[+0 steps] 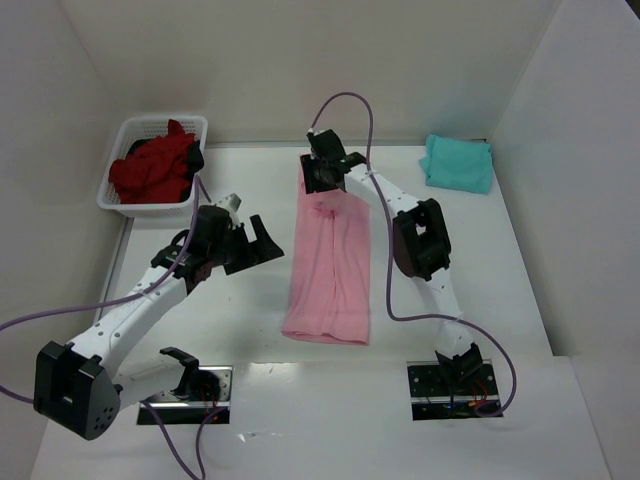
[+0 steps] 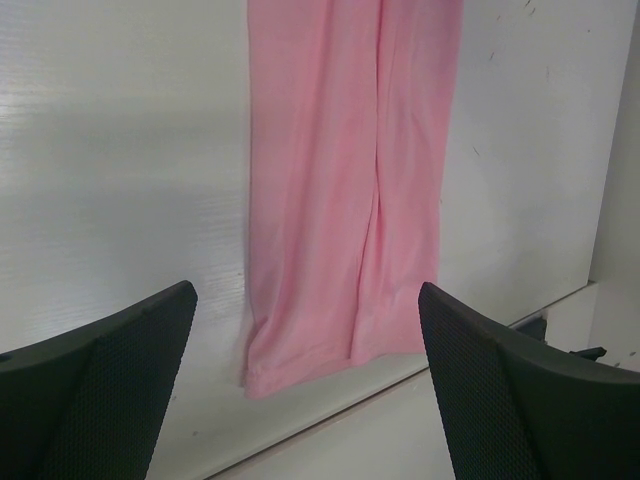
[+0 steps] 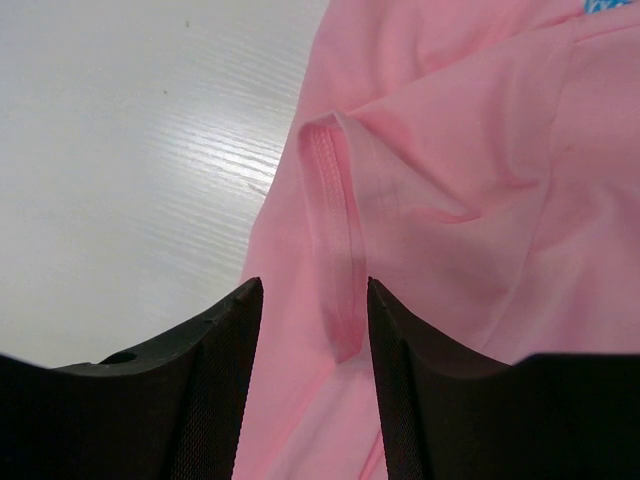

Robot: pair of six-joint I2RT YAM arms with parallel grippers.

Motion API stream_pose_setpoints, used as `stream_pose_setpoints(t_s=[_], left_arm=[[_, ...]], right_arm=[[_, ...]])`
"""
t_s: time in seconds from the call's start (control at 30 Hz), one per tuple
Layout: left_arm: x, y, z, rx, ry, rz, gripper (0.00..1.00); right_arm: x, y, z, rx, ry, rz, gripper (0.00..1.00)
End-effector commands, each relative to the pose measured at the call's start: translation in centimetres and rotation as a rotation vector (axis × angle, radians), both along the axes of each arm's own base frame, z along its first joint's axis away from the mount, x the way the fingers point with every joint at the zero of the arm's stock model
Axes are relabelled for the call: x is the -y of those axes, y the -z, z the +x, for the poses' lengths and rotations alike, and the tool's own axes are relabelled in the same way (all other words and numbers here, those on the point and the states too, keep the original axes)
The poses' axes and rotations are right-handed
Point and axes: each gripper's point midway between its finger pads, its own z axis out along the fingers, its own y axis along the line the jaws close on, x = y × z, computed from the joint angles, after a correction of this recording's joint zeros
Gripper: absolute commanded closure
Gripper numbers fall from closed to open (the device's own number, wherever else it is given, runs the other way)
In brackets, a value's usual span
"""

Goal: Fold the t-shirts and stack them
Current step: Rotate the tshirt 90 degrees

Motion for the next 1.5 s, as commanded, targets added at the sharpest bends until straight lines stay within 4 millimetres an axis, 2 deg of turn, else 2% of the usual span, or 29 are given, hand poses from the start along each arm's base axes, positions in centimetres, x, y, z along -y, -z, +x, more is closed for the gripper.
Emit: stream_pose_setpoints(t_s=[0.0, 0.1, 0.37, 0.47, 0.57, 0.67, 0.8, 0.9, 0.93, 0.97, 1.1, 1.17, 1.23, 1.3, 1.4, 1.47], left_arm=[[0.4, -0.4, 0.3, 0.037, 0.033, -0.015, 0.0], [0.4, -0.2, 0.3, 0.034, 0.033, -0.014, 0.0], [0.4, 0.1, 0.3, 0.03, 0.039, -0.005, 0.0], [0.4, 0.1, 0.3, 0.029, 0.039, -0.005, 0.0], [0.4, 0.1, 0.3, 0.029, 0.039, -0.005, 0.0], [0.4, 0.1, 0.3, 0.029, 0.039, -0.005, 0.0], [0.4, 0.1, 0.3, 0.029, 0.039, -0.005, 0.0], [0.4, 0.1, 0.3, 0.029, 0.039, -0.005, 0.0], [0.4, 0.1, 0.3, 0.029, 0.039, -0.005, 0.0], [0.4, 0.1, 0.3, 0.029, 0.039, -0.005, 0.0], [0.5, 0.3, 0.1, 0.025, 0.046, -0.01, 0.0], [0.6, 0.5, 0.1, 0.017, 0.051, -0.012, 0.0], [0.6, 0.5, 0.1, 0.017, 0.053, -0.014, 0.0], [0.7, 0.4, 0.3, 0.025, 0.053, -0.017, 0.0], [0.9, 0.6, 0.5, 0.025, 0.062, -0.016, 0.0], [1.2, 0.0, 1.2, 0.04, 0.066, -0.021, 0.0]], right_arm=[[1.5, -2.0, 0.3, 0.06, 0.047, -0.054, 0.51], [2.5, -0.5, -0.3, 0.039, 0.061, -0.094, 0.54], [3.3, 0.8, -0.6, 0.035, 0.07, -0.134, 0.58], [3.4, 1.5, -0.8, 0.023, 0.069, -0.142, 0.7], [3.2, 1.8, -0.9, 0.016, 0.062, -0.138, 0.75], [2.4, 2.3, -1.5, -0.019, 0.036, -0.094, 0.89], [1.6, 3.5, -2.6, -0.072, 0.006, -0.055, 0.96], [0.9, 3.2, -3.7, -0.095, -0.026, -0.006, 0.97], [0.6, 3.1, -3.8, -0.088, -0.039, 0.014, 0.96], [0.0, 2.2, -4.3, -0.085, -0.071, 0.054, 0.89], [-0.1, 3.0, -5.9, -0.111, -0.113, 0.079, 0.59], [-0.1, 2.9, -5.7, -0.104, -0.104, 0.083, 0.44], [0.2, 1.9, -5.4, -0.08, -0.08, 0.08, 0.3], [0.2, 0.5, -4.6, -0.037, -0.054, 0.092, 0.21], [0.5, -2.9, -3.3, 0.045, -0.016, 0.12, 0.18], [1.8, -5.4, -2.1, 0.094, 0.048, 0.153, 0.17]])
